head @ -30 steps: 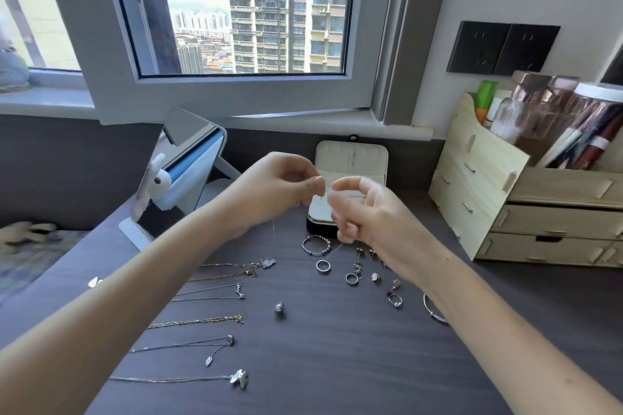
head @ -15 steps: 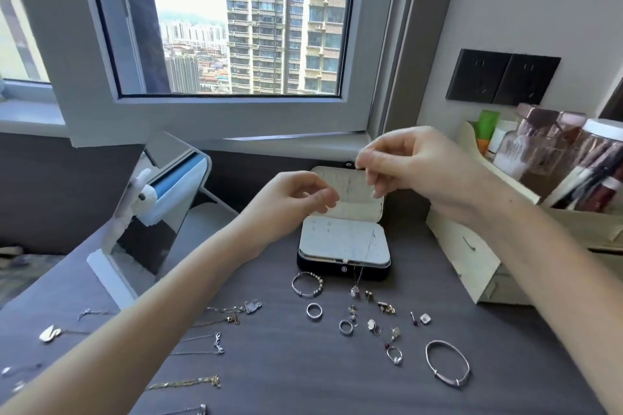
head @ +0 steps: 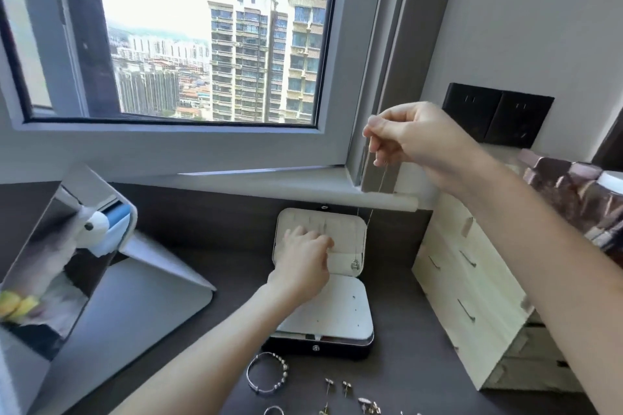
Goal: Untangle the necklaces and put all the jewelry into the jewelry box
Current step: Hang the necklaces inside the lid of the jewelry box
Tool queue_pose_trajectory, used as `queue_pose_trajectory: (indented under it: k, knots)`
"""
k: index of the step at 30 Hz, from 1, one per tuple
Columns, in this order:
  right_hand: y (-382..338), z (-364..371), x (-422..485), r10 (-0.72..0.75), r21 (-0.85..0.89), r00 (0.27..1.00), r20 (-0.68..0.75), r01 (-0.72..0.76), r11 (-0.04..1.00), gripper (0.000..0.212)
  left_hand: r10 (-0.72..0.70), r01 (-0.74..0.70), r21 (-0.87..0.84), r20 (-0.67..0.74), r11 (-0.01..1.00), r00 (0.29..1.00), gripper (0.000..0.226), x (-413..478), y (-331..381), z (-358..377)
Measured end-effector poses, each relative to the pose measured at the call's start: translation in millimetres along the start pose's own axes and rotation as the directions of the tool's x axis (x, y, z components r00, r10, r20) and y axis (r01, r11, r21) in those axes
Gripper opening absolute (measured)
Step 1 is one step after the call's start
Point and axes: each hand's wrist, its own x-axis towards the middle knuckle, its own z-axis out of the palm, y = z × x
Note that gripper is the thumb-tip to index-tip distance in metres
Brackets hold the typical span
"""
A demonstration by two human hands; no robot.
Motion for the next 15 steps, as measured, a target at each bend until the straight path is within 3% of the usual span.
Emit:
queue_pose_trajectory:
  k: [5, 15]
  knots:
    - [17.8, 9.7, 29.8, 0.001, -0.037, 0.998, -0.068, -0.004, 0.999, 0.021, -0.024, 0.03, 0.078, -0.073, 0.996, 0.997, 0.006, 6.0, -3.5, 22.8]
    - [54.8, 28.7, 57.3, 0.067, 0.01, 0.995, -0.08, -0.067, 0.998, 0.024, -0.075, 0.045, -0.137, -0.217, 0.99, 0.973, 0.004, 2.7, 0.8, 32.4]
